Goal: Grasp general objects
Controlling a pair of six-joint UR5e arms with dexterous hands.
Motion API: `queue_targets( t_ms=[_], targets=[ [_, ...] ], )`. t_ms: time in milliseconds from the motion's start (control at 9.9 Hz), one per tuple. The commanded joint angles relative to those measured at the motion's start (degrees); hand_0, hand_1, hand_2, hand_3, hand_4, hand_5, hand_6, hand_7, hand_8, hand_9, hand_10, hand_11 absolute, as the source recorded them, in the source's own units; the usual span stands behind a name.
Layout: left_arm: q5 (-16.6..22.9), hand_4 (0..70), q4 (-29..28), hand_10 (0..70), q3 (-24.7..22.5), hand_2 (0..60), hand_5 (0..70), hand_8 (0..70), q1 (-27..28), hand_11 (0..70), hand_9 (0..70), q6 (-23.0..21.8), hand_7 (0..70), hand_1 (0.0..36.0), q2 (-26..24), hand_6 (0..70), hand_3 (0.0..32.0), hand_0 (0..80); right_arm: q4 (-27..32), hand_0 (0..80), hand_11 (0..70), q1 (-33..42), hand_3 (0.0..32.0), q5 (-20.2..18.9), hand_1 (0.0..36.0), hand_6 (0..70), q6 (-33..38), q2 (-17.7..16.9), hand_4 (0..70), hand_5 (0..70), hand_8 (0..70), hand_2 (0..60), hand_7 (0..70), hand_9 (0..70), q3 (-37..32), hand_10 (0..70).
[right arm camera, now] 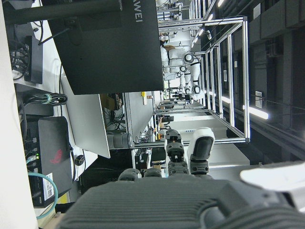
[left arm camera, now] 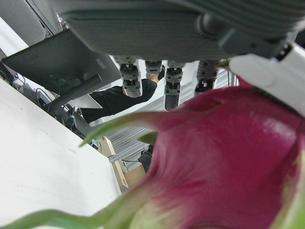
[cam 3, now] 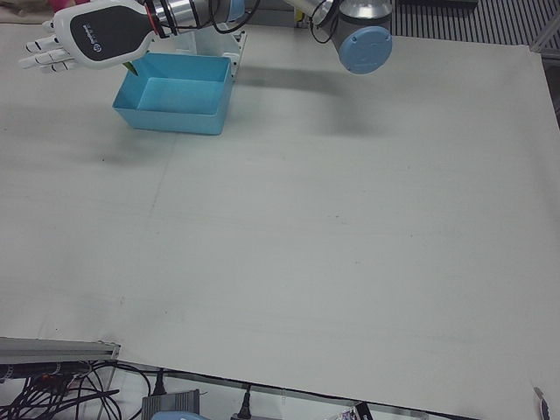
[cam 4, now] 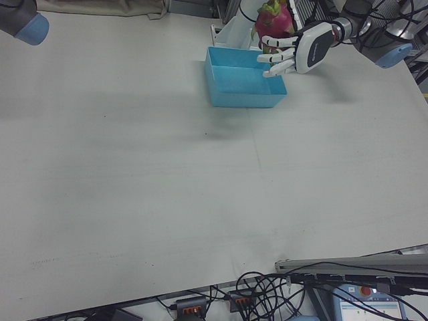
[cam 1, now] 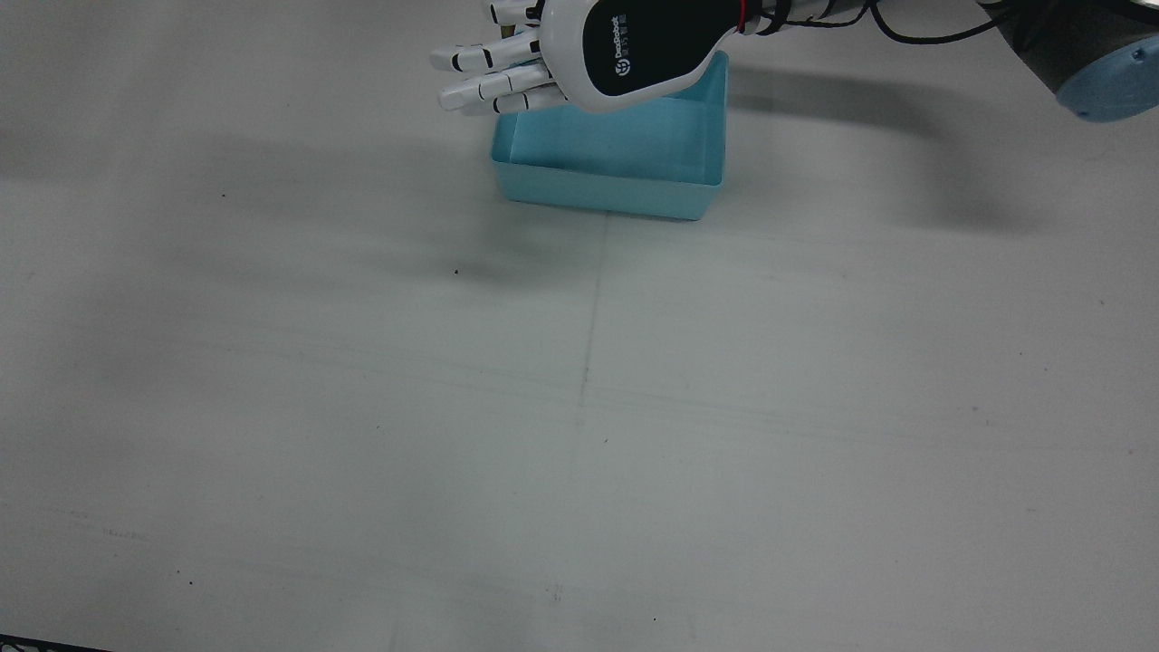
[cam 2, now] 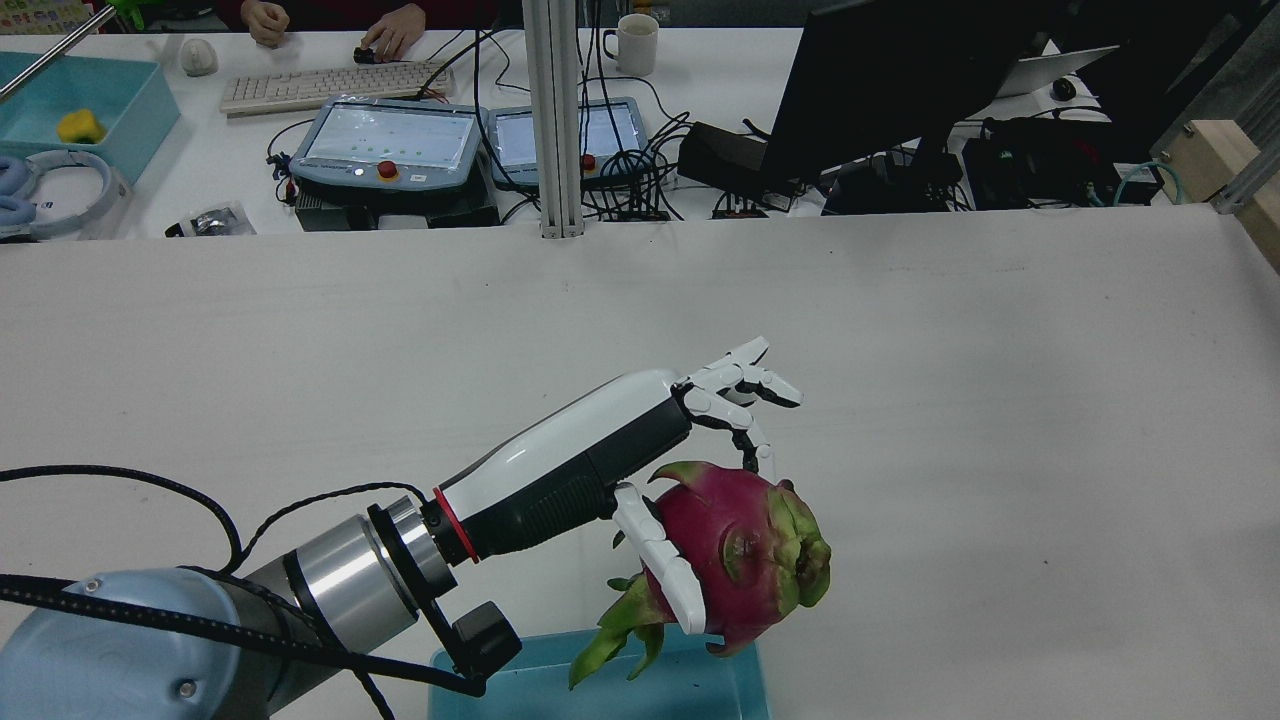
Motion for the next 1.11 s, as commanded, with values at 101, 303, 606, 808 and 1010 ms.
queue_targets(
  t_ms=[101,303,606,808,1010],
  targets=[
    [1.79,42.4,-5.60,7.6,4.10,0.0,29.4,4.9,2.33,10.1,4.2,0.49,28.2,0.0,2.12,9.6,0.0,43.1,0.00,0.0,0.0,0.00,0.0,0.00,0.0,0.0,0.00,0.00,0.0,0.0,0.0,0.0,0.0,0.0,0.00,0.0],
    [1.71,39.9,-8.96,7.5,4.02,0.0,26.6,5.4,1.81,9.9,4.0,0.40,27.1,0.0,5.82,8.1,0.0,41.5,0.00,0.0,0.0,0.00,0.0,0.00,0.0,0.0,0.00,0.00,0.0,0.0,0.0,0.0,0.0,0.0,0.00,0.0],
    [1.80,42.9,-9.05,6.6,4.11,0.0,27.3,6.3,1.89,8.6,4.4,0.49,29.3,0.0,5.91,9.3,0.0,40.3,0.00,0.0,0.0,0.00,0.0,0.00,0.0,0.0,0.00,0.00,0.0,0.0,0.0,0.0,0.0,0.0,0.00,0.0],
    [1.80,37.3,-9.05,4.6,4.11,1.7,24.2,5.7,1.89,6.1,4.0,0.49,27.1,2.5,5.83,7.5,0.0,41.4,0.00,0.0,0.0,0.00,0.0,0.00,0.0,0.0,0.00,0.00,0.0,0.0,0.0,0.0,0.0,0.0,0.00,0.0],
    [1.89,33.6,-8.61,3.3,3.50,1.3,19.9,4.9,0.93,4.6,3.6,0.14,25.0,6.2,5.65,6.1,0.0,46.0,-0.09,0.0,0.0,0.00,0.0,0.00,0.0,0.0,0.00,-0.09,0.0,0.0,0.0,0.0,0.0,0.0,0.00,0.0]
  ],
)
